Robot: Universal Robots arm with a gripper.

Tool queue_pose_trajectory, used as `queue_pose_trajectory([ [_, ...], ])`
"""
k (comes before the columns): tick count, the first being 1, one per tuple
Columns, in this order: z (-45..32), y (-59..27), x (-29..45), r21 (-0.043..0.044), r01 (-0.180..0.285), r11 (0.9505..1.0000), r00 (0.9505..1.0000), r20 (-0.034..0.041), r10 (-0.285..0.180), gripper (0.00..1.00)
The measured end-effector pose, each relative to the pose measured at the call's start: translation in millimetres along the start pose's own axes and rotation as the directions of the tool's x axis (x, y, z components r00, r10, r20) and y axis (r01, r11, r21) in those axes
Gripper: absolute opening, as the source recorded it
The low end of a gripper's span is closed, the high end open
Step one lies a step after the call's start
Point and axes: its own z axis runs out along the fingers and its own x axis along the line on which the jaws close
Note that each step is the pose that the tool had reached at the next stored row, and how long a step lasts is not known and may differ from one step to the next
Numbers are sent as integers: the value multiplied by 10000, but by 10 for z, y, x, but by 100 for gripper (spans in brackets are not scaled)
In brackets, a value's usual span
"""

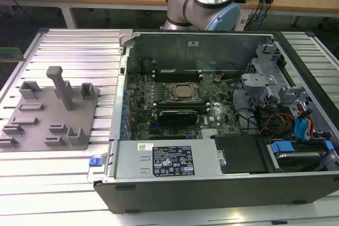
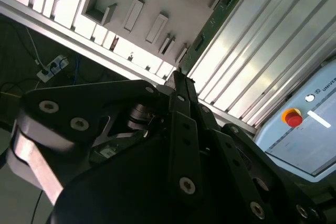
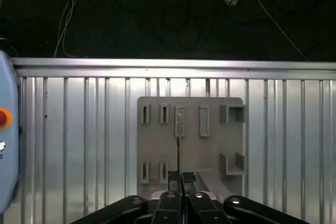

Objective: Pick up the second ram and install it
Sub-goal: 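Pick up the second ram and move it above second insertion slot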

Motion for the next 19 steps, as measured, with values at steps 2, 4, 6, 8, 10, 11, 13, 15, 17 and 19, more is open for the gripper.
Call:
queue_pose_trajectory([
  [2, -2, -14, 0, -1, 0, 10000, 10000, -1, 0, 9],
  [4, -2, -34, 0, 0, 0, 10000, 10000, -1, 0, 9],
  [6, -3, -80, 0, 0, 0, 10000, 10000, 0, 0, 9],
  [8, -4, -136, 1, 0, 0, 10000, 10000, 1, 0, 9],
  [10, -6, -164, 1, -1, 0, 10000, 10000, -1, 0, 9],
  [11, -6, -188, 1, 0, 0, 10000, 10000, 0, 0, 9],
  [13, -7, -231, 2, -1, 0, 10000, 10000, 0, 0, 9],
  [15, -9, -273, 2, -1, 1, 10000, 10000, 0, -1, 9],
  [17, -11, -339, 2, -1, 0, 10000, 10000, -1, 0, 9],
  [19, -12, -390, 3, -1, 0, 10000, 10000, 0, 0, 9],
])
